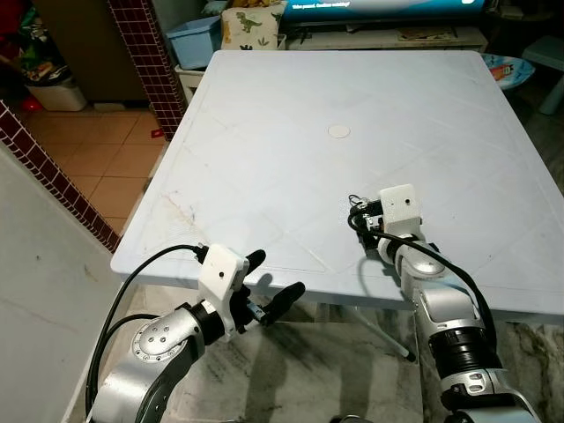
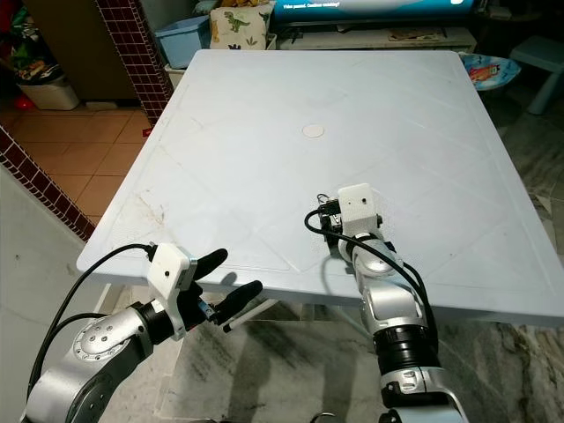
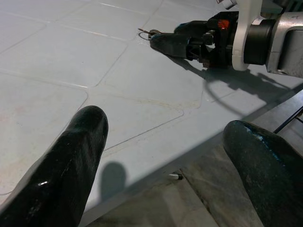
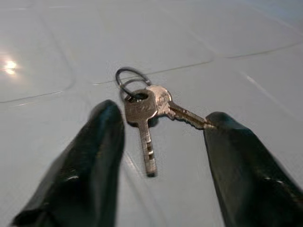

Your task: Hang keys on a hook

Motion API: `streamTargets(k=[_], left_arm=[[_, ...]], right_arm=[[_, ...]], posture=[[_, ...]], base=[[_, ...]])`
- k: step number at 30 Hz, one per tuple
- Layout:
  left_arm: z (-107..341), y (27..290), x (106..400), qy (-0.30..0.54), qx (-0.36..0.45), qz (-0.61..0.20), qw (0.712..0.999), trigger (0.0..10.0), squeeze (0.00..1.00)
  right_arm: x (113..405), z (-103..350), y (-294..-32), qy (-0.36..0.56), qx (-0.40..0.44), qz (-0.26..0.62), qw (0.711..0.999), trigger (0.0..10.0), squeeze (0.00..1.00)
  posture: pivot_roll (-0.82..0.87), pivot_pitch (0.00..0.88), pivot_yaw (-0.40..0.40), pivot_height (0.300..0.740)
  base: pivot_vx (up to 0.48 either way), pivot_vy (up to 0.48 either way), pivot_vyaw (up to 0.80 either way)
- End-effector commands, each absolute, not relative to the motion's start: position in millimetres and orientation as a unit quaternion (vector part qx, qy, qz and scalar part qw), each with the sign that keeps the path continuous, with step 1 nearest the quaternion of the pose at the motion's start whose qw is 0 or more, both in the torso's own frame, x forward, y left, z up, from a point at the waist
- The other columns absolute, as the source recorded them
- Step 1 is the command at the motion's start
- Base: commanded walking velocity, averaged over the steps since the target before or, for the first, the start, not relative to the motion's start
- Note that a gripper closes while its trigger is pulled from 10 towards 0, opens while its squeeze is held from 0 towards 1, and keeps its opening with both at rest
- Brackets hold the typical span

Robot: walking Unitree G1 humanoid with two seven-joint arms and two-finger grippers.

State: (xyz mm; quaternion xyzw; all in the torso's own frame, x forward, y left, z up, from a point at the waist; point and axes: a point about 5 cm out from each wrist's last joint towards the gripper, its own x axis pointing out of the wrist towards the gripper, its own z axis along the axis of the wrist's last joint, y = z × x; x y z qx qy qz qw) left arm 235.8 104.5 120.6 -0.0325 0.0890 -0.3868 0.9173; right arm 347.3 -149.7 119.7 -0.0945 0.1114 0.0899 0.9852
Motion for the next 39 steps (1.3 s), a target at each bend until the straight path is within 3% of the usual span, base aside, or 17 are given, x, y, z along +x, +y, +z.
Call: streamTargets(k=[1, 39], left_arm=[[121.2, 104.4, 233.0, 0.090, -0.030, -0.392, 0.915, 10.0, 0.00], [120.1, 101.8, 234.3, 0.089, -0.031, -0.391, 0.916, 10.0, 0.00]], right_arm=[[339.0, 103.2, -134.0, 0.143, -0.087, 0.132, 0.977, 0.0, 0.00], [322.1, 91.1, -122.2, 0.156, -0.112, 0.150, 0.970, 0.0, 0.00]], posture=[[0.05, 0.137, 0.082, 0.740], [0.04, 0.128, 0.078, 0.740]], base=[[0.000, 0.000, 0.00], [0.000, 0.000, 0.00]])
